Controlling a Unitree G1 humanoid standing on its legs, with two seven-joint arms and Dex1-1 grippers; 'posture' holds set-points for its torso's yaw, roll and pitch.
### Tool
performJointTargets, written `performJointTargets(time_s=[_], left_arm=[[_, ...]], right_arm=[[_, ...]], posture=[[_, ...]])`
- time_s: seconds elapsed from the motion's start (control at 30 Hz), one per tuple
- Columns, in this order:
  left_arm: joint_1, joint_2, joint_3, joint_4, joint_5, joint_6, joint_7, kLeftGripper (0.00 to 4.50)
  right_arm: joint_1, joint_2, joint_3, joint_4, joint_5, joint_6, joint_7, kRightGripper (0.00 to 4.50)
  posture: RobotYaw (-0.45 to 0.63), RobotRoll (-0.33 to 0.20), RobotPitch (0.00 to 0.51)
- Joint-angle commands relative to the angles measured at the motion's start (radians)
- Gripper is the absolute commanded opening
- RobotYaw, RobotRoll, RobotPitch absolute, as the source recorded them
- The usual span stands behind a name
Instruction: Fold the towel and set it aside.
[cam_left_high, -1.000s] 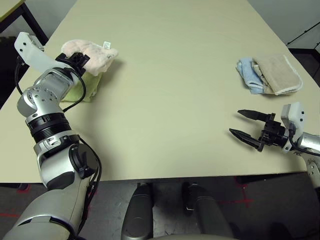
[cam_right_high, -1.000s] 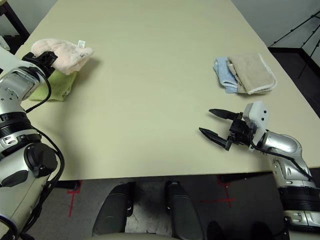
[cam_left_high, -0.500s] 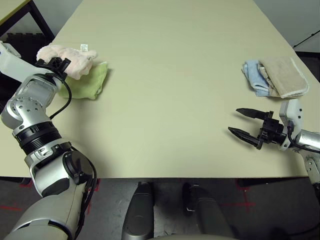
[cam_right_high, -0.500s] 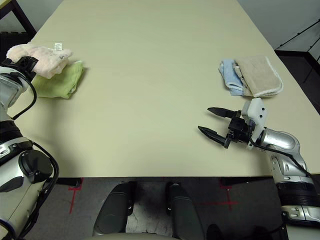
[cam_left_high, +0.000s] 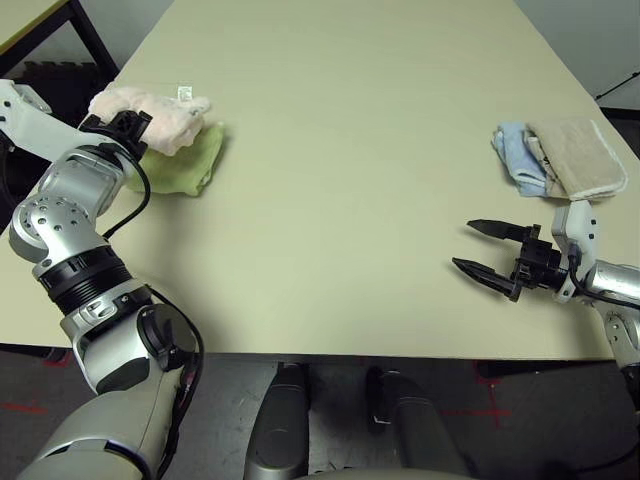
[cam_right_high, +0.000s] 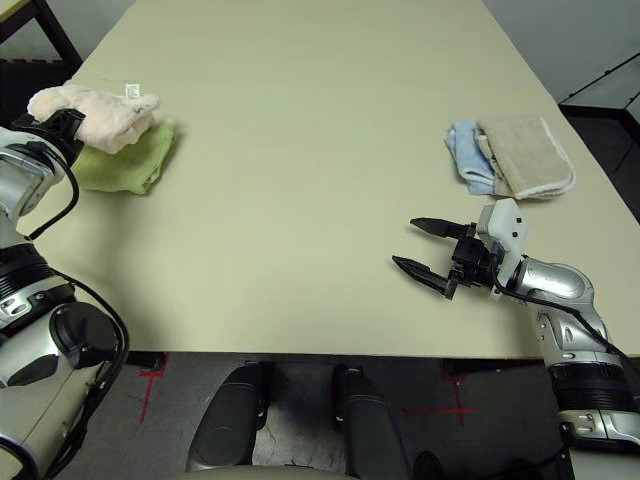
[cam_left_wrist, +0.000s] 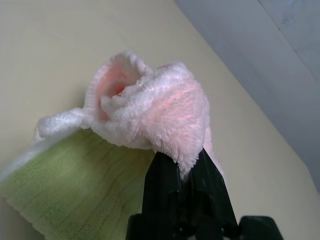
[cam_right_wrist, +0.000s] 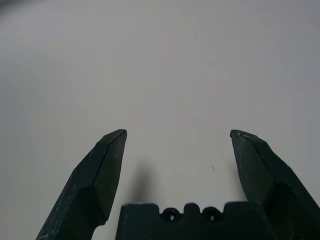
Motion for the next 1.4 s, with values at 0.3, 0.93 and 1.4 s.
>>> performJointTargets(time_s=[0.3, 0.93, 1.4], left_arm=[[0.09, -0.028, -0.007, -0.109, -0.058, 0.068, 0.066, 0.04], [0.185, -0.057, -0.077, -0.05, 0.013, 0.007, 0.074, 2.36], [0.174, 0.011, -0.053, 0.002, 0.039, -0.036, 0.065, 4.48]], right_arm=[[0.0, -0.007, 0.003, 0.022, -0.007, -0.007, 0.012, 4.5], [0.042, -0.016, -0.01, -0.027, 0.004, 0.009, 0.0, 4.5], [0.033, -0.019, -0.009, -0.021, 0.006, 0.014, 0.003, 4.5]], posture=[[0.25, 0.0, 0.21], [0.22, 0.0, 0.21], [0.24, 0.0, 0.196]])
